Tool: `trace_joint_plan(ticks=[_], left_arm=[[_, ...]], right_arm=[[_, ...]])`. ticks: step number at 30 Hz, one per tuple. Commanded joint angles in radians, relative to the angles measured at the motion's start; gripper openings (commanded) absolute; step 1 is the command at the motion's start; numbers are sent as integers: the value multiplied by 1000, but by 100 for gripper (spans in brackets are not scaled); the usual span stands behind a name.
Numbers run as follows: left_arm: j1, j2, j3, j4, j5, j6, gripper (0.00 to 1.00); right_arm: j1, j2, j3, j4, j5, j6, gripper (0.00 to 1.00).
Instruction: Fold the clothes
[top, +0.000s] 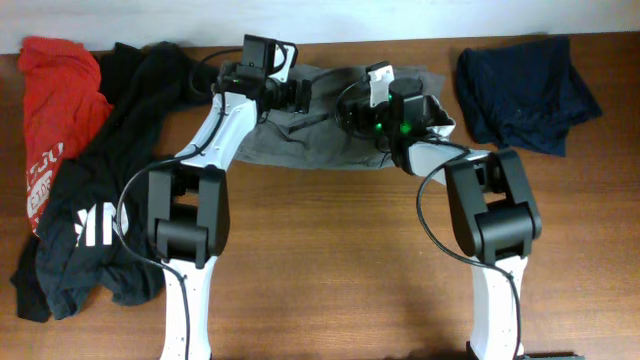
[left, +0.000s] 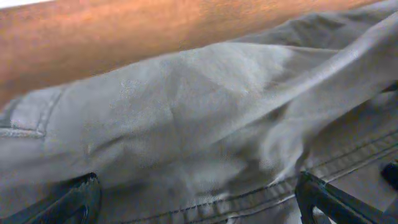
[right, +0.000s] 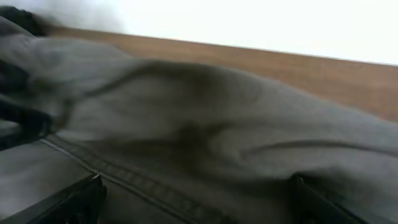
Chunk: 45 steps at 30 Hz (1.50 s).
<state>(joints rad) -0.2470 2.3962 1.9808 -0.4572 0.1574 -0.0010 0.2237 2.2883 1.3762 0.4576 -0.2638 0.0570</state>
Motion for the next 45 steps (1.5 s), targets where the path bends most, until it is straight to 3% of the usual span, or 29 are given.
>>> trace_joint_plan(ticks=[1,11,24,35,42,45], left_arm=[[6,59,4,4,-54,-10,99],[29,113,2,-8,-139,-11,99],[100,112,2,-18,-135,-10,99],[100,-13,51,-168,-63,-6,99],[100,-152,53,-261,-29,-6,99],[106,-216,53,-310,-14,-7,99]], right_arm=[[2,61,45,3,48,14,99],[-133,69,45,-43,87,15,99],[-291,2,55,-104,-72,49,99],[-336,-198,176,-488,-228,43,98],[-328,-213,209,-668,-314,-27,99],[-316,-202,209,-760,-312,-95,89]])
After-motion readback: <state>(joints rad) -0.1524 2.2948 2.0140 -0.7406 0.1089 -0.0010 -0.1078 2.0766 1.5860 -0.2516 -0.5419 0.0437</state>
